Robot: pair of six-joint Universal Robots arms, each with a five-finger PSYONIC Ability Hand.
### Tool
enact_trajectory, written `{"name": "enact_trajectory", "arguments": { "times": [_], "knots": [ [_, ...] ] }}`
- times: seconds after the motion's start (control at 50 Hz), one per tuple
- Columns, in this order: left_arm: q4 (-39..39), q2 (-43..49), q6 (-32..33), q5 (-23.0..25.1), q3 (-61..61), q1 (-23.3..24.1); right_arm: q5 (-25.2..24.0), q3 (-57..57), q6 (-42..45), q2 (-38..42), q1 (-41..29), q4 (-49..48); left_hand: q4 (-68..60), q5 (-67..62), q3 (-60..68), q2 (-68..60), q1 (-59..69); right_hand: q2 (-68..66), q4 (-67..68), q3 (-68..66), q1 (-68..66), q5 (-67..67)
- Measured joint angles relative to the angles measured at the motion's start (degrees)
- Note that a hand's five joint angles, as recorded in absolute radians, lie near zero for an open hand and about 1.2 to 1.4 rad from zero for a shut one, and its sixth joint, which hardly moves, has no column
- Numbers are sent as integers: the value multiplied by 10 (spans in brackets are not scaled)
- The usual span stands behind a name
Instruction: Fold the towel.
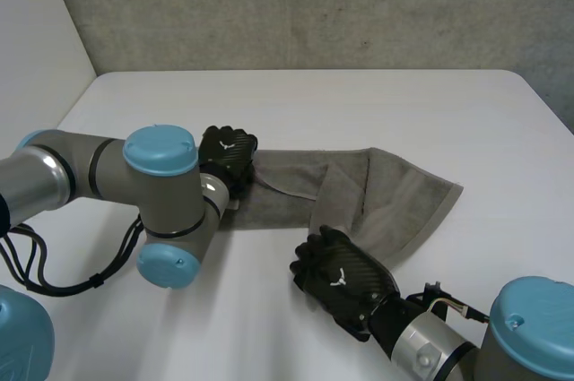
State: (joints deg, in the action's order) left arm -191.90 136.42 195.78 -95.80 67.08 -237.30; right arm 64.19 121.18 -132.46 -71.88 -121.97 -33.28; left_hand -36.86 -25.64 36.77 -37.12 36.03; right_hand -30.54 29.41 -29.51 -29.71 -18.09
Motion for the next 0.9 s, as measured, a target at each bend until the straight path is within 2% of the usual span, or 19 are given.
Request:
{"name": "enact_trajectory", "arguments": {
  "times": [0.28, 0.64, 0.76, 0.82, 0.84, 0.9],
  "knots": [
    [-2, -2, 57, -48, 0, 1, 6, 14, 12, 15, -22, -70, 10, 14, -9, 12, -10, 0, 0, 0, 0, -2],
    [-3, 3, 61, -50, -2, 1, 12, -18, 59, 83, -22, -93, 10, 14, -9, 12, -10, -6, 24, -23, -20, -41],
    [-1, 7, 61, -49, -4, 1, 14, -26, 67, 89, -21, -90, -30, -42, 33, -28, 41, -245, 243, -242, -249, -258],
    [0, 8, 61, -48, -5, 1, 15, -26, 67, 81, -20, -89, -133, -143, 132, -131, 139, -372, 366, -369, -381, -388],
    [1, 8, 61, -48, -6, 1, 15, -25, 67, 76, -19, -89, -208, -216, 211, -213, 220, -420, 415, -416, -430, -440],
    [3, 8, 61, -47, -7, 1, 15, -23, 64, 58, -17, -89, -325, -325, 318, -331, 321, -444, 467, -454, -461, -482]
  ]
}}
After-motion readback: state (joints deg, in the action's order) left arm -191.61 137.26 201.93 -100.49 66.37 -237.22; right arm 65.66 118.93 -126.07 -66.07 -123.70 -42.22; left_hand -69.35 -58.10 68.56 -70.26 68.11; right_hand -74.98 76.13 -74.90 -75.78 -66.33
